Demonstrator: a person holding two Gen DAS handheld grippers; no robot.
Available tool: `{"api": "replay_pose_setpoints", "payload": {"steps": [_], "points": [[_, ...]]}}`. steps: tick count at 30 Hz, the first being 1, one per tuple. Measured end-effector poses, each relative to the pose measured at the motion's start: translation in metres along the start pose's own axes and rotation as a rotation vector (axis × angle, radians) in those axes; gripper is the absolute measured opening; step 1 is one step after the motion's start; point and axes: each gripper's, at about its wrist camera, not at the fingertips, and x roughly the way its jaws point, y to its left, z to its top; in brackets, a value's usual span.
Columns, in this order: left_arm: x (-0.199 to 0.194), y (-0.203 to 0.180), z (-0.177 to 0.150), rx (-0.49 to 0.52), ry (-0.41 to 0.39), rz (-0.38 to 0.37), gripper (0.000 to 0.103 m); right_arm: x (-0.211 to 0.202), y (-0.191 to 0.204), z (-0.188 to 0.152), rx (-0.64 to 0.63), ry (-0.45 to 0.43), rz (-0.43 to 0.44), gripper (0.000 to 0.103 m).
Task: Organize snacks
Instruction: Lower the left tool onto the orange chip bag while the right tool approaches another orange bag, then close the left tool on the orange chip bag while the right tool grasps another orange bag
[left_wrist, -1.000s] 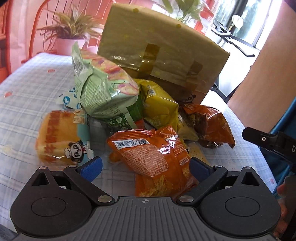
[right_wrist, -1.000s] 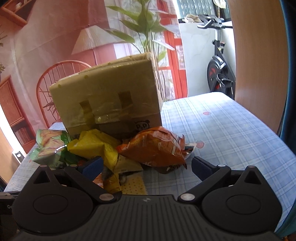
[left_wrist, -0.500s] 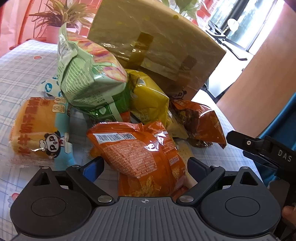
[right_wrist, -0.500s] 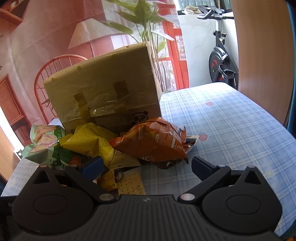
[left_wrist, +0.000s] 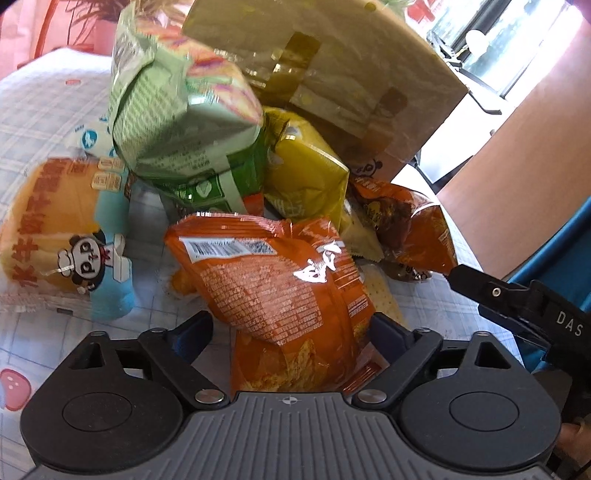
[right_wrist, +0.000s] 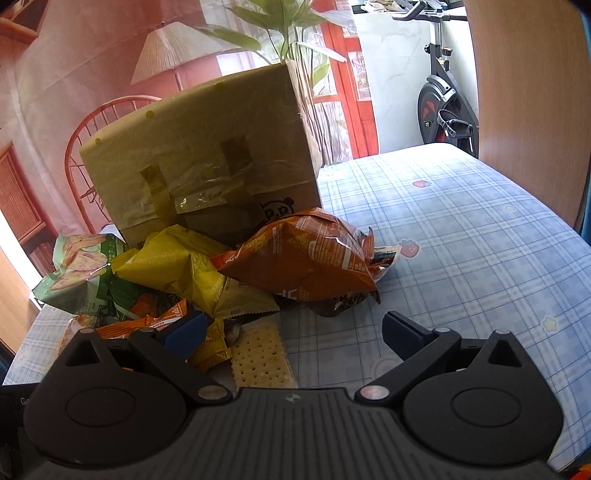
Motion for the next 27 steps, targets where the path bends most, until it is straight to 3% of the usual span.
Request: {"api": "replay_pose_setpoints", "payload": {"steps": [3, 6, 12, 22, 27], "points": [[0.002, 0.005, 0.0, -0.027, -0.007, -0.025, 0.088, 0.001, -0.002, 0.0, 0.004, 0.004, -0.003, 0.103], [0.002, 0.008, 0.0, -0.041, 0.003, -0.066, 0.075, 0.002, -0.004, 0.0, 0.004, 0.007, -0.004, 0.103], [-0.004, 0.009, 0.0, -0.027, -0.005, -0.097, 0.062, 0.006, -0.006, 0.002, 0.001, 0.013, -0.009, 0.103], [-0.016, 0.01, 0.002, -0.018, -0.048, -0.13, 0.059, 0.016, -0.007, 0.026, -0.064, -0.019, -0.016, 0.103], [-0.023, 0.016, 0.002, -0.031, -0.06, -0.135, 0.059, 0.031, 0.001, 0.03, -0.243, -0.006, -0.05, 0.103]]}}
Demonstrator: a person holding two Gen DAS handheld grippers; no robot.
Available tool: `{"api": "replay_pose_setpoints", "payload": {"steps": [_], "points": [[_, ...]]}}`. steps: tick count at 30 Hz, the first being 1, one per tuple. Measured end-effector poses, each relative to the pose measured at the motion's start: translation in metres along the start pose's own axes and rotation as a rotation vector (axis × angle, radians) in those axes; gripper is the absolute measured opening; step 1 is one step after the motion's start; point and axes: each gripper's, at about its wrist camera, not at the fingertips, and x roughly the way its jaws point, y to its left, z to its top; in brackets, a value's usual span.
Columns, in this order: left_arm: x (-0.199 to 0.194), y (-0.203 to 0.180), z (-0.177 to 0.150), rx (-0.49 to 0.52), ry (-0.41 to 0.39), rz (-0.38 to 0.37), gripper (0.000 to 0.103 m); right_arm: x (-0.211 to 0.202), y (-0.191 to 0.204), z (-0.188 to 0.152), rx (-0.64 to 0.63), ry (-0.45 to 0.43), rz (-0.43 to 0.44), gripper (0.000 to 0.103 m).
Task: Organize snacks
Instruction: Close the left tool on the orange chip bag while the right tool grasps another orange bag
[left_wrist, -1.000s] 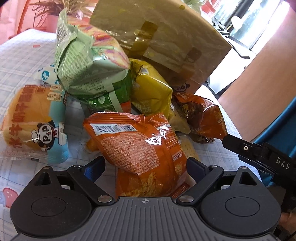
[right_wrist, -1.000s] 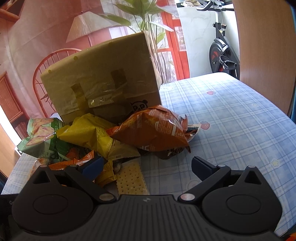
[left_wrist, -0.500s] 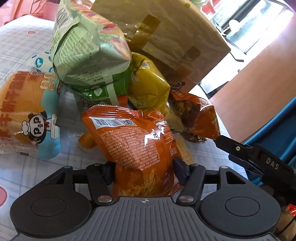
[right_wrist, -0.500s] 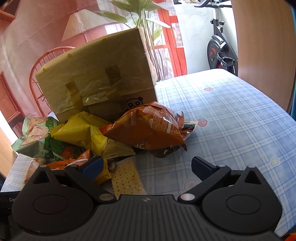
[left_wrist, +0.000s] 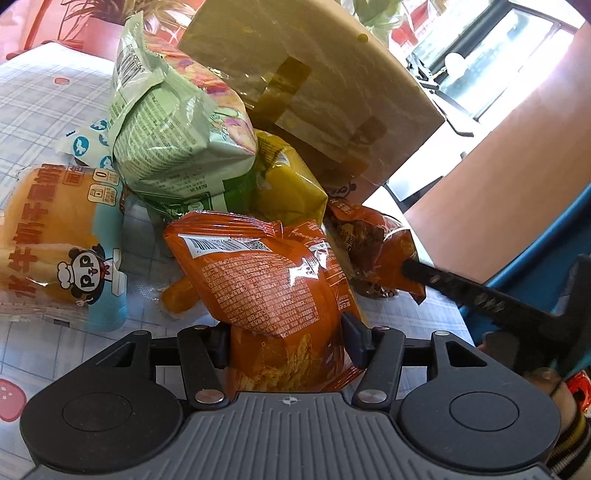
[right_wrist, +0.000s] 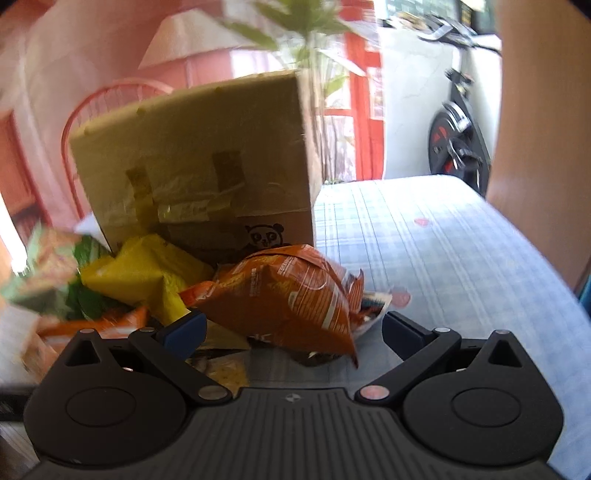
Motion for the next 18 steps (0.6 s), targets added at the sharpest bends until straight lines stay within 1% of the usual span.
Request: {"api": "replay_pose_setpoints", "payload": {"steps": [3, 8, 11, 13, 18], "points": [[-0.005, 0.002, 0.0, 0.003, -0.006, 0.0, 0.059, 0.012, 0.006, -0.002, -0.141, -0.002, -0.024, 0.103], [-0.01, 0.006, -0.001, -0.002, -0.014, 0.0, 0.059, 0.025, 0.018, -0.005, -0.344, -0.028, -0.011, 0.103], [-0.014, 0.006, -0.001, -0.004, -0.018, -0.001, 0.059, 0.038, 0.03, -0.008, -0.47, -0.031, -0.02, 0.101], [-0.016, 0.007, -0.001, -0.005, -0.02, 0.0, 0.059, 0.046, 0.034, -0.009, -0.523, -0.023, -0.029, 0.101], [-0.019, 0.006, -0.002, -0.013, -0.023, 0.003, 0.059, 0.068, 0.043, -0.011, -0.599, -0.015, -0.039, 0.098]]}}
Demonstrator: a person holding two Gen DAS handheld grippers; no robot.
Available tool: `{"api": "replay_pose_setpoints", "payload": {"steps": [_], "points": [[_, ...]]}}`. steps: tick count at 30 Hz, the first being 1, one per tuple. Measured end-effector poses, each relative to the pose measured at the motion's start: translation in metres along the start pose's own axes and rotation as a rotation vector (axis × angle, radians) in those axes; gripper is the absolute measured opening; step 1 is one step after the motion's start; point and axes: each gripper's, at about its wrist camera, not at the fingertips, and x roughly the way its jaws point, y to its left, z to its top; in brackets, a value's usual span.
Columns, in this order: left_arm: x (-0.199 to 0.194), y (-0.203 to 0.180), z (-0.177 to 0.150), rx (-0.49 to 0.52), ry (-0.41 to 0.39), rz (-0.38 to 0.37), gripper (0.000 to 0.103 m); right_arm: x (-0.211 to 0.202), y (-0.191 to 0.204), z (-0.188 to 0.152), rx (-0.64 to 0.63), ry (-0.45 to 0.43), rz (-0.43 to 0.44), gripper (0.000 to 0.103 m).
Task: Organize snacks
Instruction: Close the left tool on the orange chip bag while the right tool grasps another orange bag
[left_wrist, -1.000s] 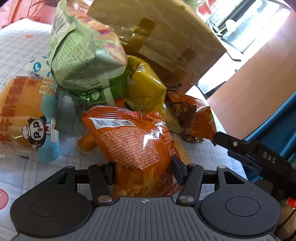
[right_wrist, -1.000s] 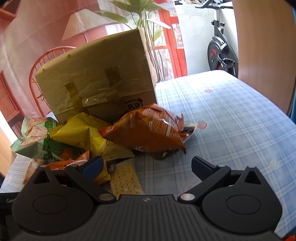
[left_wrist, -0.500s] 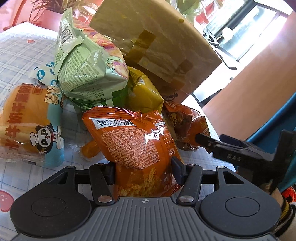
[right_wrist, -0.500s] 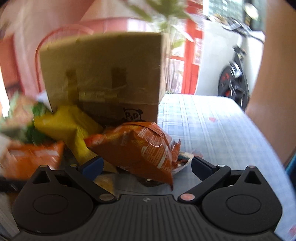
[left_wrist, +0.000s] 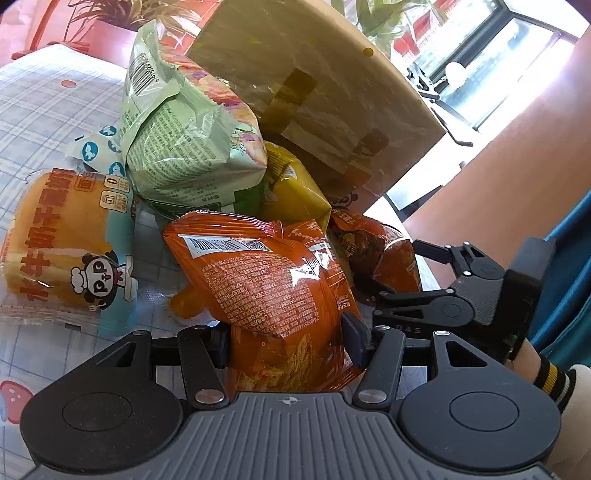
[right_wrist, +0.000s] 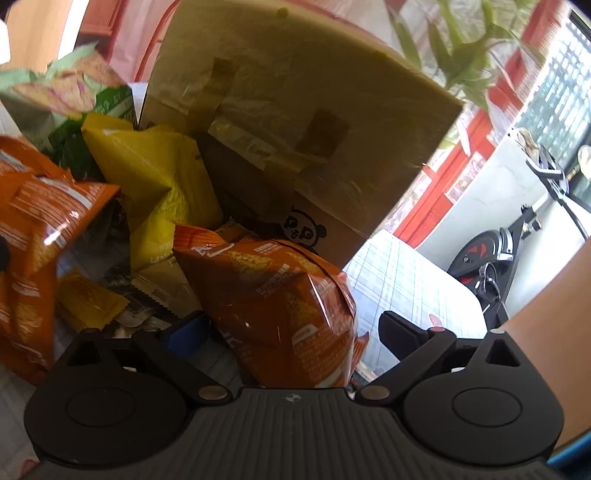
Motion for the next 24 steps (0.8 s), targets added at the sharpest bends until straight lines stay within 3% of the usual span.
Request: {"api": "replay_pose_setpoints", "payload": {"steps": [3, 5, 10, 17, 19, 24], "points": [[-0.002, 0.0, 0.0, -0.003, -0.003, -0.001, 0.059, 0.008, 0.004, 0.002, -0.037, -0.005, -0.01, 0.095], [-0.003, 0.001, -0.001, -0.006, -0.004, -0.002, 0.059, 0.013, 0.003, 0.004, -0.033, 0.007, 0.001, 0.085], [-0.003, 0.0, -0.001, -0.011, -0.006, -0.001, 0.059, 0.013, -0.004, 0.004, 0.003, -0.007, 0.02, 0.076], [0.0, -0.001, 0.0, -0.007, -0.003, -0.009, 0.059, 0.011, -0.002, 0.004, -0.01, -0.01, 0.006, 0.074], [-0.001, -0.001, 0.001, -0.002, -0.009, -0.012, 0.059, 0.005, -0.004, 0.001, 0.013, -0.024, 0.016, 0.067], [-0.002, -0.002, 0.002, 0.001, -0.02, -0.017, 0.059, -0.009, -0.014, -0.003, 0.108, -0.048, 0.005, 0.064]]}}
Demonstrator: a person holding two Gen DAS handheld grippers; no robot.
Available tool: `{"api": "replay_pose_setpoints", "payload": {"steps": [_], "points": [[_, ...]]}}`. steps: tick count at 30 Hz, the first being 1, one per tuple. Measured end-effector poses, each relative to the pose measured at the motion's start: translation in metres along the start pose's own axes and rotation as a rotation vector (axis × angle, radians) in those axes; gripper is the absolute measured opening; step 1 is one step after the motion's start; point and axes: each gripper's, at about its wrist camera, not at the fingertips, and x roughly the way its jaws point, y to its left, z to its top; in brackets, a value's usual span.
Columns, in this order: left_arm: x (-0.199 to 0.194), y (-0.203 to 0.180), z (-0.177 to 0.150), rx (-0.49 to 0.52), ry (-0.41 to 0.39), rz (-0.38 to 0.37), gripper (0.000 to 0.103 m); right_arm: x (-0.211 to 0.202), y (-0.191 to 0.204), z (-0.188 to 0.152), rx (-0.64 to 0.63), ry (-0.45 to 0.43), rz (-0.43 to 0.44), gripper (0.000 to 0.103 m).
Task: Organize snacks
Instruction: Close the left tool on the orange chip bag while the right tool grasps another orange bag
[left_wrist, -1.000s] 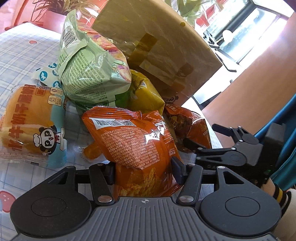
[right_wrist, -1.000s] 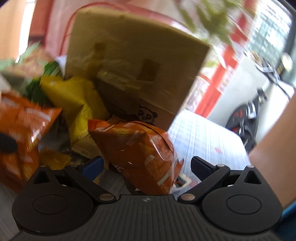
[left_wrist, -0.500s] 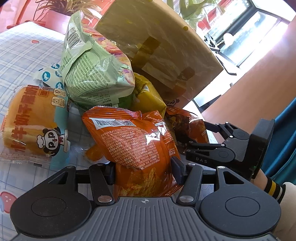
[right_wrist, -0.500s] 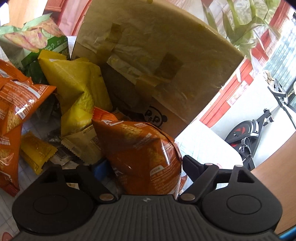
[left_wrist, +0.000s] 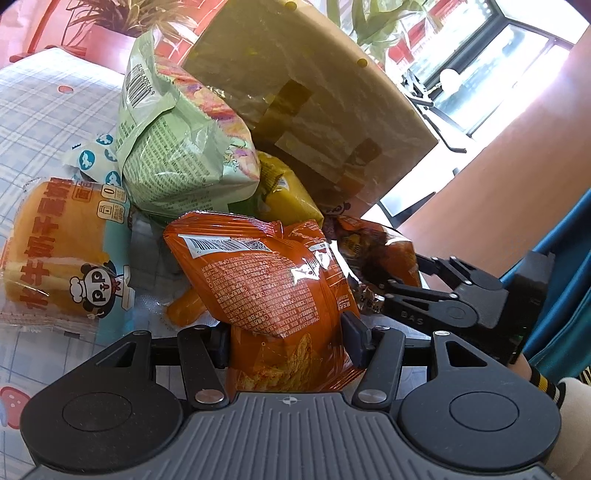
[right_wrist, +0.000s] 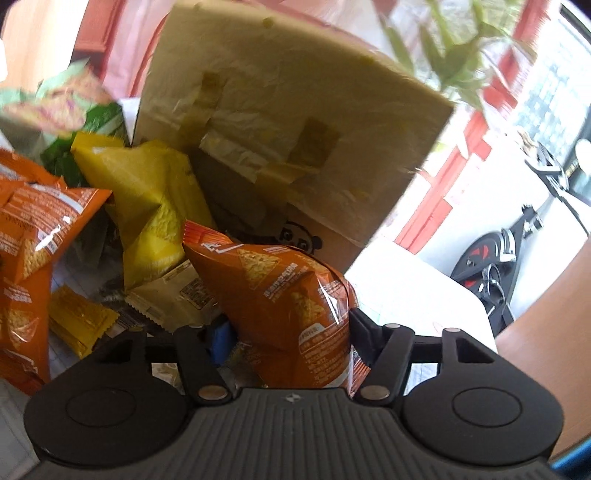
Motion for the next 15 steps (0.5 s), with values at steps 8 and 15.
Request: {"api": "replay_pose_setpoints", "payload": {"steps": [8, 15], "points": [[-0.007, -0.006, -0.001, 0.031, -0.024, -0.02, 0.059, -0.036, -0.009, -0.002, 0.142, -0.063, 0.003, 0.064], [-0.011, -0.017, -0.001, 0.07, -0.039, -0.026, 0.059, -0.062, -0.005, 0.004, 0.247, -0.115, 0.045, 0.064]]}}
